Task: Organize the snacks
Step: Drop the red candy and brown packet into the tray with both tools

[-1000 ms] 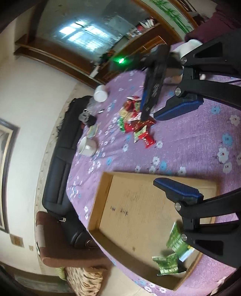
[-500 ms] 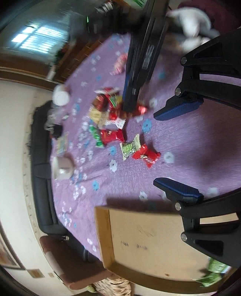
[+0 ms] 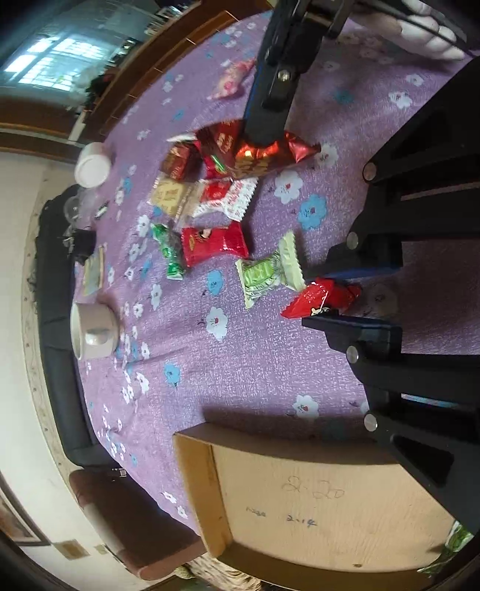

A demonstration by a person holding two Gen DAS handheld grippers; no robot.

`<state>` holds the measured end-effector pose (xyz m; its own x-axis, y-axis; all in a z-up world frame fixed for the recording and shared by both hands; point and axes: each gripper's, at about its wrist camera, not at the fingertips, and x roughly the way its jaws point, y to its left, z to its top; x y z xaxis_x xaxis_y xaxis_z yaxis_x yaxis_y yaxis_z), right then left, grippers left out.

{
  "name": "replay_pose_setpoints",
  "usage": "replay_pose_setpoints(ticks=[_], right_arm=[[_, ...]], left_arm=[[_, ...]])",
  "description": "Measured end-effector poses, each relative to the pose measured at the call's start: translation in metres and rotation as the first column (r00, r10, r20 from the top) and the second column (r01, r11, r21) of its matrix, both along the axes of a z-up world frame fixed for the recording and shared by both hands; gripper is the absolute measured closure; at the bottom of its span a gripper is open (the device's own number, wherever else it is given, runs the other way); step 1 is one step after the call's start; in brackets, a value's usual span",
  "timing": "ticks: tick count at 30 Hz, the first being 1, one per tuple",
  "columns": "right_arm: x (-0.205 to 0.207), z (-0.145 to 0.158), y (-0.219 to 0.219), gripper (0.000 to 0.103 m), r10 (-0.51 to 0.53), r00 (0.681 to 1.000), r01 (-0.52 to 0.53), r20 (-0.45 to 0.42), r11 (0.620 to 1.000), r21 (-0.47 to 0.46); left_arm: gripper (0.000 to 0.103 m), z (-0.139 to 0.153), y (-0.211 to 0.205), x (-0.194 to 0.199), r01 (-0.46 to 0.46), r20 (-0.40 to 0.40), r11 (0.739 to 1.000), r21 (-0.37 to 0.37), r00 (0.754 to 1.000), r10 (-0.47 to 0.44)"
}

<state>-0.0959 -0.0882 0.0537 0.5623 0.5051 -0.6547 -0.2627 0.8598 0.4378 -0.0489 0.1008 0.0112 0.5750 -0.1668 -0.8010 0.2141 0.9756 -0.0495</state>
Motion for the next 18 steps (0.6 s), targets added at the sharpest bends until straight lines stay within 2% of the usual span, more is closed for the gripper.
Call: replay_pose_setpoints(ticks=[6, 11, 15, 18], right_arm=[[-0.004, 0.004, 0.000, 0.080, 0.014, 1.000, -0.015, 0.018, 0.999, 0.044], [-0.007, 0.004, 0.005, 0.080, 0.040, 0.999, -0.041, 0.016, 0.998, 0.056], [-0.012, 0.007, 0.016, 0.080, 0.060, 0.998, -0.060, 0.016, 0.997, 0.050], [-0.021, 0.015, 0.036, 0.080, 0.110, 0.994, -0.111, 0.021, 0.993, 0.047]], left_arm=[[0.087, 0.030, 0.024, -0.035, -0.015, 0.062, 0.989, -0.148, 0.998, 0.024], [0.087, 0.055, 0.064, -0.066, -0.086, 0.119, 0.964, -0.252, 0.986, 0.119], [0.087, 0.058, 0.110, -0.087, -0.202, 0.112, 0.940, -0.274, 0.964, 0.240], [0.087, 0.047, 0.142, -0.098, -0.281, 0.077, 0.922, -0.266, 0.947, 0.311]])
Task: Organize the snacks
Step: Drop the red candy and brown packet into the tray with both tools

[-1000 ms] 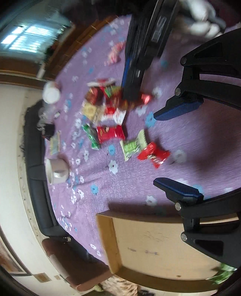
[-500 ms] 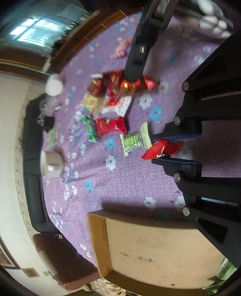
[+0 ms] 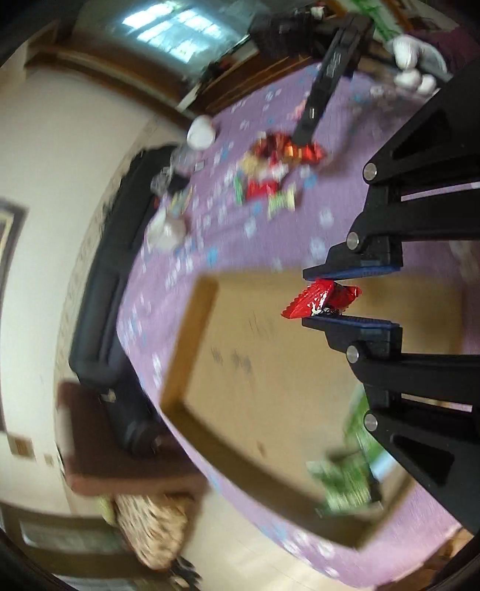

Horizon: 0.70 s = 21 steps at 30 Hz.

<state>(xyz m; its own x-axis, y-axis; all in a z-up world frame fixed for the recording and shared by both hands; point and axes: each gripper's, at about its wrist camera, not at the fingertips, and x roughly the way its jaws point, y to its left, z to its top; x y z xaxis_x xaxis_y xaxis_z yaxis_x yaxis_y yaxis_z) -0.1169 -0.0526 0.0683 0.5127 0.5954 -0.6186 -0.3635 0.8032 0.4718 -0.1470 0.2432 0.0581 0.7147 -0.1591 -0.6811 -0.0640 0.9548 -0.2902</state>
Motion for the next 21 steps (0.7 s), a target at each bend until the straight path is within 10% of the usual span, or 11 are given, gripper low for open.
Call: replay_pose_setpoints(ticks=[9, 13, 21], right_arm=[[-0.017, 0.017, 0.096, 0.080, 0.217, 0.976, -0.216, -0.030, 0.976, 0.018], [-0.021, 0.011, 0.141, 0.080, 0.286, 0.957, -0.287, -0.051, 0.957, -0.033], [-0.017, -0.014, 0.183, 0.080, 0.312, 0.943, -0.324, -0.114, 0.940, -0.106]], left_arm=[[0.076, -0.031, 0.027, -0.004, -0.052, -0.108, 0.998, -0.040, 0.993, 0.047], [0.049, -0.027, 0.033, -0.011, -0.044, -0.077, 0.996, -0.081, 0.996, 0.038], [0.044, -0.011, 0.052, -0.030, -0.077, 0.007, 0.985, -0.154, 0.997, 0.079]])
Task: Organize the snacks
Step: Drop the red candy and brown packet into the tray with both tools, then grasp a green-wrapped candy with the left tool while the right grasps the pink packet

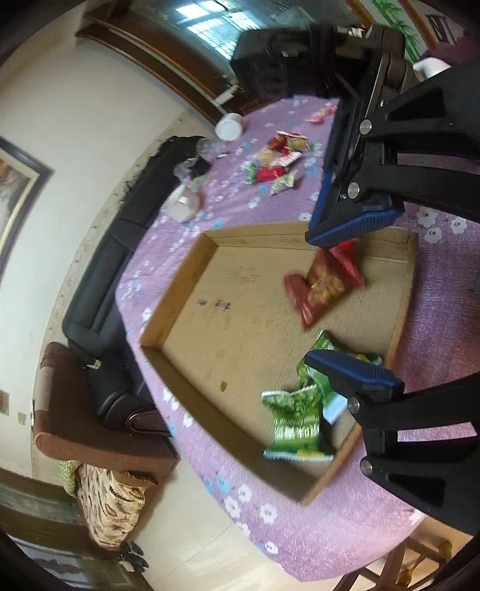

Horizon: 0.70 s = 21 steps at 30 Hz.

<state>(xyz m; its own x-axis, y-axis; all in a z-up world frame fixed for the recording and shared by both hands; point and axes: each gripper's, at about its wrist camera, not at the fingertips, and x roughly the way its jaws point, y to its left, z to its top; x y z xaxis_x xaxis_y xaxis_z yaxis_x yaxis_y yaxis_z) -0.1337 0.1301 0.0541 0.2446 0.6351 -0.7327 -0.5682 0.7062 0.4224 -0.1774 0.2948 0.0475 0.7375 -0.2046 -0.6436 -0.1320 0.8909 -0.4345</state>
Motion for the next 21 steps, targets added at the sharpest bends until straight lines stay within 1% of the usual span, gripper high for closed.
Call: replay_pose_setpoints(ticks=[2, 3, 4, 5, 7, 10, 12, 13, 14, 16, 19, 21], right_arm=[[0.000, 0.002, -0.002, 0.080, -0.003, 1.000, 0.003, -0.005, 1.000, 0.007], [-0.001, 0.006, -0.007, 0.079, -0.013, 1.000, 0.013, 0.009, 1.000, 0.011], [-0.003, 0.013, -0.015, 0.074, -0.031, 0.999, 0.030, 0.032, 0.999, 0.019], [-0.004, 0.018, -0.027, 0.066, -0.051, 0.997, 0.050, 0.050, 0.998, 0.026], [-0.009, 0.027, -0.056, 0.056, -0.113, 0.989, 0.111, 0.094, 0.994, 0.022], [-0.010, 0.035, -0.109, 0.053, -0.222, 0.963, 0.226, 0.155, 0.974, -0.012], [-0.007, 0.036, -0.157, 0.048, -0.316, 0.933, 0.326, 0.171, 0.945, -0.037], [-0.005, 0.033, -0.189, 0.048, -0.379, 0.909, 0.393, 0.170, 0.918, -0.050], [-0.003, 0.031, -0.207, 0.048, -0.418, 0.893, 0.432, 0.167, 0.900, -0.061], [0.004, 0.024, -0.259, 0.048, -0.516, 0.845, 0.531, 0.144, 0.842, -0.097], [0.012, 0.017, -0.313, 0.048, -0.610, 0.776, 0.630, 0.160, 0.764, -0.142], [0.014, 0.016, -0.337, 0.048, -0.643, 0.752, 0.659, 0.145, 0.741, -0.132]], left_arm=[[0.042, 0.003, 0.004, -0.004, -0.007, 0.016, 1.000, -0.012, 1.000, 0.007], [0.041, 0.003, 0.007, -0.005, -0.006, 0.022, 1.000, -0.015, 1.000, 0.006], [0.041, 0.004, 0.008, -0.006, -0.006, 0.029, 1.000, -0.018, 1.000, 0.007], [0.041, 0.005, 0.009, -0.007, -0.004, 0.038, 1.000, -0.018, 0.999, 0.004], [0.041, 0.005, 0.009, -0.008, 0.006, 0.052, 1.000, -0.020, 0.999, -0.004], [0.041, 0.004, -0.001, -0.004, 0.049, 0.067, 0.998, -0.025, 0.997, -0.048], [0.041, 0.004, -0.011, 0.000, 0.090, 0.072, 0.995, -0.031, 0.994, -0.088], [0.041, 0.004, -0.020, 0.002, 0.120, 0.073, 0.992, -0.035, 0.990, -0.117], [0.041, 0.004, -0.027, 0.005, 0.142, 0.070, 0.989, -0.039, 0.988, -0.139], [0.041, 0.002, -0.044, 0.012, 0.191, 0.063, 0.981, -0.045, 0.980, -0.188], [0.041, 0.000, -0.074, 0.022, 0.259, 0.036, 0.965, -0.036, 0.966, -0.257], [0.041, -0.001, -0.092, 0.027, 0.289, 0.019, 0.957, -0.022, 0.957, -0.289]])
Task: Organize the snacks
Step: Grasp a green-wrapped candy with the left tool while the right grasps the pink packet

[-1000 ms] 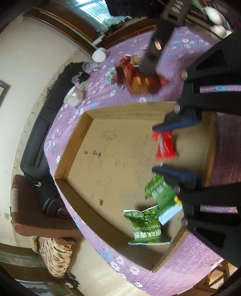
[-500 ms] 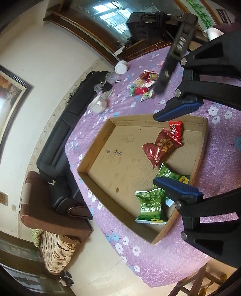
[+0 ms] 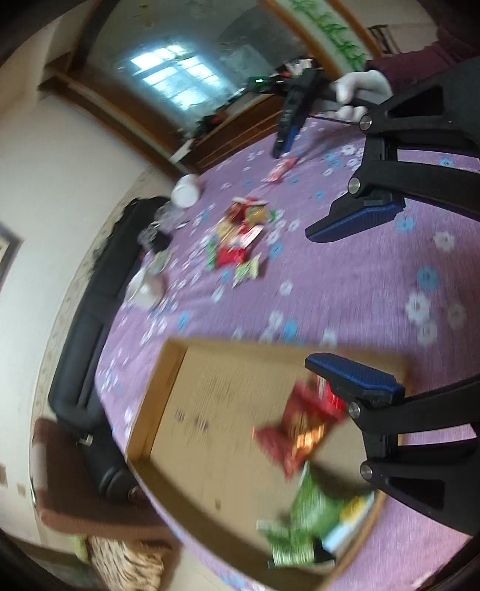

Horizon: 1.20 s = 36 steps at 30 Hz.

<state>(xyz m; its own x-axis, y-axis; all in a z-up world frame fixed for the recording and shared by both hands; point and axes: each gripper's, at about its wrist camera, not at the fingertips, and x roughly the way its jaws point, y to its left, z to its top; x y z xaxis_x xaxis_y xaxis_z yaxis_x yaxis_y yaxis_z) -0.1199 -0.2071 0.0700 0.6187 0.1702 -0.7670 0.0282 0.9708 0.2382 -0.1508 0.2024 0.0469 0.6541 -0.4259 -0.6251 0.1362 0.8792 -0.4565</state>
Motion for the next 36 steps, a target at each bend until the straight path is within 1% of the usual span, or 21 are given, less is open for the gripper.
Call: replay_pose_setpoints(ticks=[2, 5, 6, 7, 8, 10, 12, 15, 16, 17, 18, 19, 23, 25, 26, 27, 28, 29, 30, 33, 36], right_arm=[[0.005, 0.000, -0.015, 0.048, -0.022, 1.000, 0.022, 0.000, 0.999, 0.026], [0.017, -0.005, -0.017, 0.048, -0.007, 1.000, 0.007, -0.001, 0.999, 0.034], [0.023, -0.007, -0.012, 0.048, 0.003, 1.000, -0.003, -0.010, 1.000, 0.004], [0.030, -0.010, -0.007, 0.048, 0.011, 1.000, -0.012, -0.021, 0.999, -0.048], [0.029, -0.011, -0.001, 0.048, 0.017, 1.000, -0.018, -0.019, 0.996, -0.088], [0.038, -0.016, 0.008, 0.046, 0.046, 0.999, -0.047, -0.013, 0.980, -0.192], [0.041, -0.024, 0.013, 0.045, 0.072, 0.997, -0.075, -0.019, 0.972, -0.223], [0.040, -0.035, 0.006, 0.045, 0.086, 0.996, -0.085, -0.005, 0.978, -0.191], [0.040, -0.037, 0.003, 0.049, 0.085, 0.996, -0.086, -0.013, 0.980, -0.178], [0.039, -0.035, 0.001, 0.062, 0.087, 0.996, -0.087, -0.005, 0.982, -0.166], [0.040, -0.035, -0.001, 0.069, 0.096, 0.995, -0.096, -0.010, 0.986, -0.136], [0.039, -0.035, -0.002, 0.071, 0.098, 0.995, -0.099, -0.010, 0.987, -0.124], [0.040, -0.035, -0.010, 0.073, 0.097, 0.995, -0.098, -0.016, 0.994, -0.053], [0.039, -0.035, -0.012, 0.073, 0.097, 0.995, -0.098, -0.023, 0.995, -0.034], [0.039, -0.035, -0.012, 0.073, 0.096, 0.995, -0.096, -0.023, 0.995, -0.024], [0.040, -0.035, -0.013, 0.073, 0.095, 0.995, -0.096, -0.023, 0.995, -0.020], [0.039, -0.035, -0.013, 0.073, 0.094, 0.995, -0.094, -0.022, 0.995, -0.017], [0.040, -0.036, -0.013, 0.073, 0.092, 0.996, -0.092, -0.023, 0.996, -0.013], [0.039, -0.035, -0.013, 0.073, 0.090, 0.996, -0.090, -0.022, 0.996, -0.010], [0.039, -0.035, -0.015, 0.073, 0.081, 0.997, -0.081, -0.020, 0.997, -0.001], [0.037, -0.035, -0.018, 0.074, 0.075, 0.997, -0.074, -0.016, 0.997, 0.033]], left_arm=[[0.041, -0.001, -0.020, 0.007, 0.035, -0.017, 0.999, 0.023, 0.999, -0.035], [0.041, -0.002, -0.040, 0.015, 0.067, -0.033, 0.996, 0.057, 0.997, -0.066], [0.040, -0.001, -0.045, 0.016, 0.072, -0.036, 0.995, 0.067, 0.997, -0.070], [0.040, -0.001, -0.053, 0.022, 0.080, -0.040, 0.993, 0.089, 0.996, -0.076], [0.039, -0.001, -0.057, 0.026, 0.083, -0.042, 0.991, 0.103, 0.996, -0.079], [0.039, -0.002, -0.066, 0.037, 0.087, -0.051, 0.988, 0.130, 0.995, -0.081], [0.039, -0.005, -0.077, 0.053, 0.087, -0.074, 0.984, 0.153, 0.994, -0.076], [0.039, -0.013, -0.095, 0.080, 0.102, -0.103, 0.977, 0.188, 0.991, -0.083], [0.039, -0.015, -0.101, 0.089, 0.109, -0.104, 0.973, 0.203, 0.991, -0.090], [0.039, -0.017, -0.106, 0.097, 0.112, -0.100, 0.968, 0.223, 0.991, -0.092], [0.039, -0.019, -0.111, 0.104, 0.110, -0.099, 0.962, 0.249, 0.991, -0.088], [0.039, -0.022, -0.116, 0.115, 0.108, -0.099, 0.954, 0.279, 0.992, -0.084], [0.039, -0.038, -0.126, 0.145, 0.103, -0.106, 0.927, 0.361, 0.992, -0.069], [0.039, -0.048, -0.126, 0.154, 0.109, -0.122, 0.920, 0.375, 0.990, -0.068], [0.041, -0.051, -0.126, 0.156, 0.114, -0.129, 0.919, 0.377, 0.989, -0.070], [0.051, -0.052, -0.127, 0.156, 0.105, -0.121, 0.916, 0.387, 0.991, -0.062], [0.066, -0.051, -0.127, 0.154, 0.098, -0.108, 0.909, 0.404, 0.992, -0.059], [0.075, -0.050, -0.126, 0.153, 0.092, -0.103, 0.900, 0.426, 0.993, -0.053], [0.080, -0.050, -0.125, 0.151, 0.094, -0.105, 0.901, 0.423, 0.993, -0.054], [0.081, -0.048, -0.119, 0.147, 0.088, -0.105, 0.918, 0.387, 0.993, -0.051], [0.081, -0.041, -0.111, 0.136, 0.080, -0.092, 0.943, 0.322, 0.994, -0.052]])
